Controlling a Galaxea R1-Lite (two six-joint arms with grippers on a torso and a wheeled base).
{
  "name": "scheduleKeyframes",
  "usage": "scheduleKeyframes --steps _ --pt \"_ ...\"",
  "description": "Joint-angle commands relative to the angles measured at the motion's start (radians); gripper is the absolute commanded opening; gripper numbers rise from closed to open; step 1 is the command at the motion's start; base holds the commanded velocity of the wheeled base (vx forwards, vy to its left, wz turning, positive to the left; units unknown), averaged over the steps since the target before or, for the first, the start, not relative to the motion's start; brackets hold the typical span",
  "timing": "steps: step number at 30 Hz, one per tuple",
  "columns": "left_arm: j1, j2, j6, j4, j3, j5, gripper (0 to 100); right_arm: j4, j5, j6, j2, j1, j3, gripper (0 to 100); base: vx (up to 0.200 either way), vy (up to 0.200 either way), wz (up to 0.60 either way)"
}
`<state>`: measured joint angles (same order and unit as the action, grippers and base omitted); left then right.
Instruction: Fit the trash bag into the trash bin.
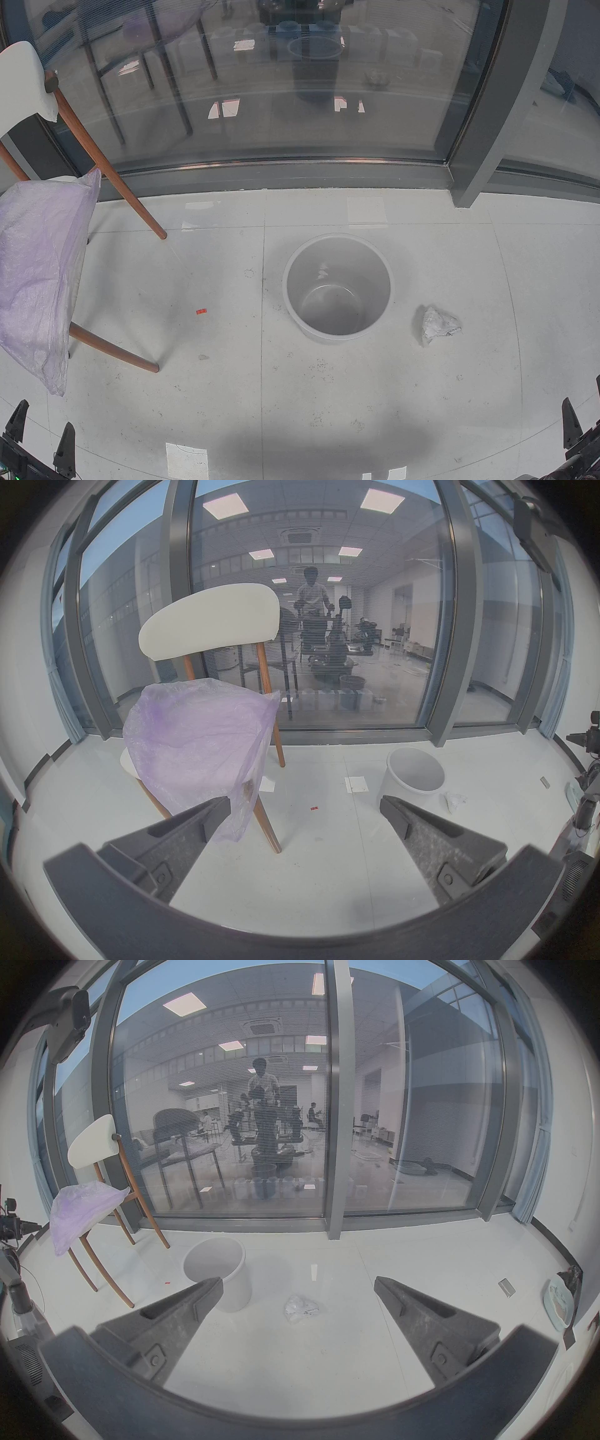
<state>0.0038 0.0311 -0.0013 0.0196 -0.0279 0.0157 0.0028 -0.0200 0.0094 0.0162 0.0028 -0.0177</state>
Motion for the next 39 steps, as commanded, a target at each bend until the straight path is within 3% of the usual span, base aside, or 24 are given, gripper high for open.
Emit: scheduleKeyframes --steps 1,10,13,15,21,27,31,39 --pt "-0.033 0.332 -0.037 0.111 -0.214 0.007 100 0.003 0.0 -0.002 -0.001 0.0 0.016 100 0.0 0.0 0.0" --pt "-0.031 0.759 -0.04 0.203 -0.262 0.013 100 0.002 0.0 -0.003 -0.002 0.002 0.016 100 0.0 0.0 0.0" --pt "0.025 0.857 -0.04 0.212 -0.313 0.02 100 0.002 0.002 -0.002 -0.002 0.002 0.016 100 0.0 0.0 0.0" --pt "0.137 0.935 -0.026 0.26 -0.333 -0.005 100 0.0 0.0 0.0 -0.002 0.002 0.016 100 0.0 0.0 0.0" --pt "0.232 1.11 0.004 0.447 -0.311 -0.089 100 0.0 0.002 0.0 -0.002 0.002 0.016 100 0.0 0.0 0.0" --pt "0.271 1.305 0.049 0.746 -0.302 -0.214 100 0.002 0.002 0.001 -0.002 0.002 0.016 100 0.0 0.0 0.0" --pt "0.277 1.363 0.093 0.8 -0.296 -0.287 100 0.002 0.002 0.0 -0.002 0.002 0.016 100 0.0 0.0 0.0" --pt "0.311 1.42 0.095 0.829 -0.32 -0.281 100 0.002 0.002 0.0 0.001 0.003 0.016 100 0.0 0.0 0.0"
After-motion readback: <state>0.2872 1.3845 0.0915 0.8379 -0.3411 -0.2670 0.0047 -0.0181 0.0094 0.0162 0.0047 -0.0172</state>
